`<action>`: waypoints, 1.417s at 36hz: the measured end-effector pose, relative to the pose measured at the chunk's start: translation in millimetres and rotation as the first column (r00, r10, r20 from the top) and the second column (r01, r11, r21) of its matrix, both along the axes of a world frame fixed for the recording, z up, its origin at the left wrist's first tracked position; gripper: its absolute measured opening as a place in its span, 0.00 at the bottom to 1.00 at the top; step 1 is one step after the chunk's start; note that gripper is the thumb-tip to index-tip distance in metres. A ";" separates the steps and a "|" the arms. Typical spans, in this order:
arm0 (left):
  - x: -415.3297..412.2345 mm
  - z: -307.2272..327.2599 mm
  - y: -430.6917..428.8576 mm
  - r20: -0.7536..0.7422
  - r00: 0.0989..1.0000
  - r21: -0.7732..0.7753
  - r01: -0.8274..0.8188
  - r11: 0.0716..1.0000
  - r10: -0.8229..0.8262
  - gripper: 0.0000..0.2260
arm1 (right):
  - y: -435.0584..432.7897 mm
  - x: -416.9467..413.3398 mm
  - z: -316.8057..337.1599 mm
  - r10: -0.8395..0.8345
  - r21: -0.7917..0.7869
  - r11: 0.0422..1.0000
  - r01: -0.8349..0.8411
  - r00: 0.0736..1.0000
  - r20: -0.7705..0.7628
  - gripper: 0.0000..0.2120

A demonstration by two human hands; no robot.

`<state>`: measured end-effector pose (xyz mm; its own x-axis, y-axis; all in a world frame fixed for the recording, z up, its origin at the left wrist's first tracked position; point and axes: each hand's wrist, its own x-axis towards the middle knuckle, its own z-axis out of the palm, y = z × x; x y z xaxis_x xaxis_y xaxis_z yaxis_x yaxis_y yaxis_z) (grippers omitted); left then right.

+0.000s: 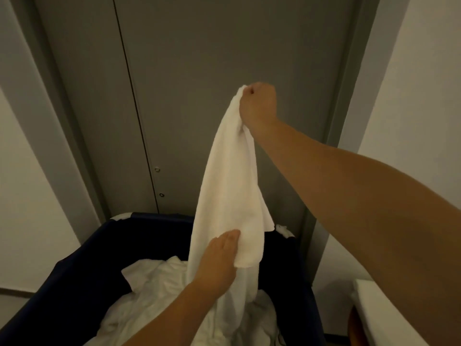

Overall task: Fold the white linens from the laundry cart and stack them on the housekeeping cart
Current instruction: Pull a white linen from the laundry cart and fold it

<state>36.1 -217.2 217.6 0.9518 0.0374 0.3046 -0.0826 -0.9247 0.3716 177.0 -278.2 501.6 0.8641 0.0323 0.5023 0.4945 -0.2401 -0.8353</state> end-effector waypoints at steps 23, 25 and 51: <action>67.4 152.3 34.5 0.025 0.970 -0.324 -0.219 0.920 0.240 0.05 | -71.5 -28.3 -155.2 0.244 -0.297 0.904 -0.306 0.942 -0.228 0.06; 69.8 151.7 30.3 0.016 0.972 -0.313 -0.217 0.925 0.233 0.05 | -70.6 -39.0 -166.8 0.308 -0.289 0.875 -0.389 0.907 -0.289 0.07; 49.4 156.8 133.0 0.087 0.936 -0.212 -0.317 0.924 0.341 0.11 | -82.7 20.8 -57.0 -0.101 -0.490 0.832 0.258 0.941 0.323 0.15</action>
